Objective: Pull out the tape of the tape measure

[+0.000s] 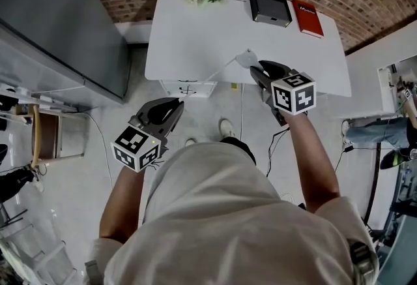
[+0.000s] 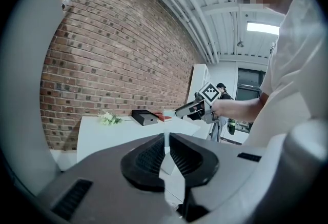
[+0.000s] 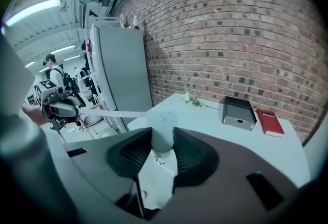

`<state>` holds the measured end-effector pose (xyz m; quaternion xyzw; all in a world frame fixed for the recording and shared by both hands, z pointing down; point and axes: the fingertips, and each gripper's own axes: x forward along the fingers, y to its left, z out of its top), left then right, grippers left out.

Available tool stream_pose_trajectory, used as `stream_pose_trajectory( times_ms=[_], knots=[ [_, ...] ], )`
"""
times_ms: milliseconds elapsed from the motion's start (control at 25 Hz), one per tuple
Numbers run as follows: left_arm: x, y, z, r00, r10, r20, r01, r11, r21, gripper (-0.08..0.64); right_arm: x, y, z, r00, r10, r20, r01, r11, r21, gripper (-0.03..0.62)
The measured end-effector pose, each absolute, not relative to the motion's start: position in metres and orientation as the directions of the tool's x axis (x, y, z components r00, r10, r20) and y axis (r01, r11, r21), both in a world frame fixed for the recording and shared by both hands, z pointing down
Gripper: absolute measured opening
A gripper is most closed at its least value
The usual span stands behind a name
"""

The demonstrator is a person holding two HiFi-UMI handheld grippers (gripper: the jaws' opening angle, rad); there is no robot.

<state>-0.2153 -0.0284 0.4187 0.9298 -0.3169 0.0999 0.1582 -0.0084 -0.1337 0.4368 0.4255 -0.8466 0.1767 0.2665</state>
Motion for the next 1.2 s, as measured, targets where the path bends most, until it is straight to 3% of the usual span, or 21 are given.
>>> stream_pose_trajectory(
  times_ms=[1200],
  knots=[
    [-0.243, -0.03, 0.417, 0.772, -0.567, 0.286, -0.631, -0.736, 0.244, 0.028, 0.021, -0.154, 0.437, -0.444, -0.667, 0.598, -0.853, 0.518, -0.055, 0.135]
  ],
)
